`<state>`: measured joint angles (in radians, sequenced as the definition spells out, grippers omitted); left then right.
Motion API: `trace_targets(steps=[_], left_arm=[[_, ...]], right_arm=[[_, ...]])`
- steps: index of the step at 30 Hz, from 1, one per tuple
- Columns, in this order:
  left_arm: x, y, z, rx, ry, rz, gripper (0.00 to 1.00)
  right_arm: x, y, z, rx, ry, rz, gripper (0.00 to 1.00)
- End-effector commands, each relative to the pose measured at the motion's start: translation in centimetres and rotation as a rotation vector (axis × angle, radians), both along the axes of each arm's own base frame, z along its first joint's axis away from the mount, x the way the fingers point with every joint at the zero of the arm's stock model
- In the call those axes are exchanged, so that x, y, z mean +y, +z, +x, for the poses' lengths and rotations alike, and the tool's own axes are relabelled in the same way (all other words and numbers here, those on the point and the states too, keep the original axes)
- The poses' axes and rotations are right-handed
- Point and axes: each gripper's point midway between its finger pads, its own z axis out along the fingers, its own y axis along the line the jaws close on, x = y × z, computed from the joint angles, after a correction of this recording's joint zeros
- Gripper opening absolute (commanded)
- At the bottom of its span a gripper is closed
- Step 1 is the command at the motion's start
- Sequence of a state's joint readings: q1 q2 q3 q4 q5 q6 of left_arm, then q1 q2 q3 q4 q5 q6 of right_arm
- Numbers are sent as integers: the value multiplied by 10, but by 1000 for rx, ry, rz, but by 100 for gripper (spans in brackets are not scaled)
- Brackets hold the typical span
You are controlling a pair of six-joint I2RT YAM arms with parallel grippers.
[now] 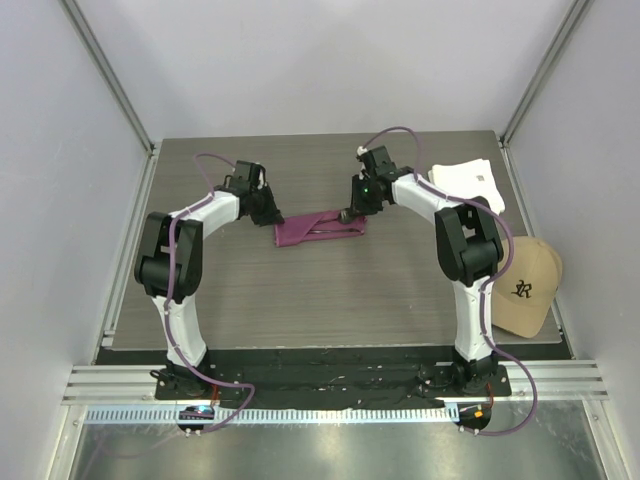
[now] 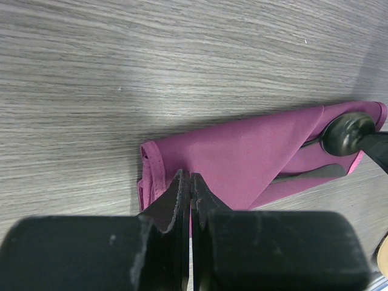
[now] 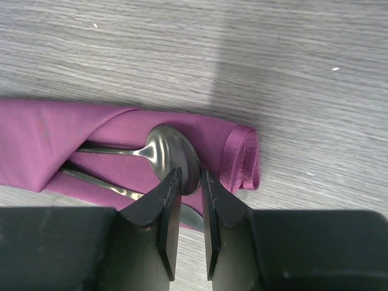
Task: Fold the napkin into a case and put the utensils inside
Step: Insert the spoon into the folded napkin, then reset both arms
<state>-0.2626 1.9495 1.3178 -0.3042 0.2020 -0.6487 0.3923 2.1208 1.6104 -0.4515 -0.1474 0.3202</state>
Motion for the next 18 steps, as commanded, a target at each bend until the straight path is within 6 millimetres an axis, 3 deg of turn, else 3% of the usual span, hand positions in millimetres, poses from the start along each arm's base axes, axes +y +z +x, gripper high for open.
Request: trace_targets(steps=[1,4,8,9,10,11,12,13,14,15,16,18], left_arm=[[-1,12,6,-47,-11,8,3],[1,29,6,-80,-16,13,7],[5,63,3,-147,-22,27,30],[6,69,0,-157,-30,31,34],[4,78,-4,-174,-38,32,36],[4,92,-12,-203,-50,36,48],[2,100,-17,-223,-61,34,53],[-9,106,-27,-234,-94,25,57],[-16,121,-38,-263,-119,11,60],[-24,120,-50,-259,-149,11,61],[-44,124,-68,-271,-208,14,62],[-58,134,-97,-313,-262,19,68]], right_arm=[[12,17,9,-27,10,44,27],[2,28,13,-63,-14,16,39],[-18,61,7,-114,-27,-36,56],[-24,65,4,-121,-40,-55,71],[-29,72,-3,-127,-41,-64,76],[-36,63,-16,-100,-41,-84,82],[-40,82,-23,-138,-50,-78,100],[-45,84,-30,-138,-59,-85,100],[-52,73,-46,-107,-64,-103,100],[-56,95,-55,-152,-74,-80,100],[-65,97,-61,-164,-102,-99,100],[-74,93,-84,-147,-132,-95,100]])
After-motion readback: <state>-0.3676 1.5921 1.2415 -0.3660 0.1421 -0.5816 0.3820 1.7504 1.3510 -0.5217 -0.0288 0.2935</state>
